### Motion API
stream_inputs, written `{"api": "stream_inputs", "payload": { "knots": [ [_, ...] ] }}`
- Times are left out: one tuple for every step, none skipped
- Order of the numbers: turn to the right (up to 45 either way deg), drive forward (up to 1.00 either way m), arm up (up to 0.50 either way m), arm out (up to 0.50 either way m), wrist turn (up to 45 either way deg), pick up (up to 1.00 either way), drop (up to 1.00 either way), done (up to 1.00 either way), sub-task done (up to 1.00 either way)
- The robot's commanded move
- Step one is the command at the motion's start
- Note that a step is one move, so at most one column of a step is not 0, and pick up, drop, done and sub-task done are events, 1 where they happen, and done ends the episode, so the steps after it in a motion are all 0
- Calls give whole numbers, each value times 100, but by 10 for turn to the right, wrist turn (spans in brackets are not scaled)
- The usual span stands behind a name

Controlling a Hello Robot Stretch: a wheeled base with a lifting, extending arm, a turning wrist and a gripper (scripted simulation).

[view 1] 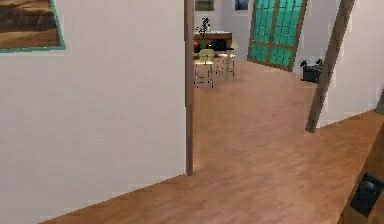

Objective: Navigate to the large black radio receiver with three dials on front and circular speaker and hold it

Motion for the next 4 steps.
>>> {"api": "stream_inputs", "payload": {
  "knots": [
    [0, 60, 0, 0, 0, 0, 0, 0, 0],
    [450, 0, 0, 0, 0, 0, 0, 0, 0],
    [180, 0, 0, 0, 0, 0, 0, 0, 0],
    [0, 30, 0, 0, 0, 0, 0, 0, 0]
  ]
}}
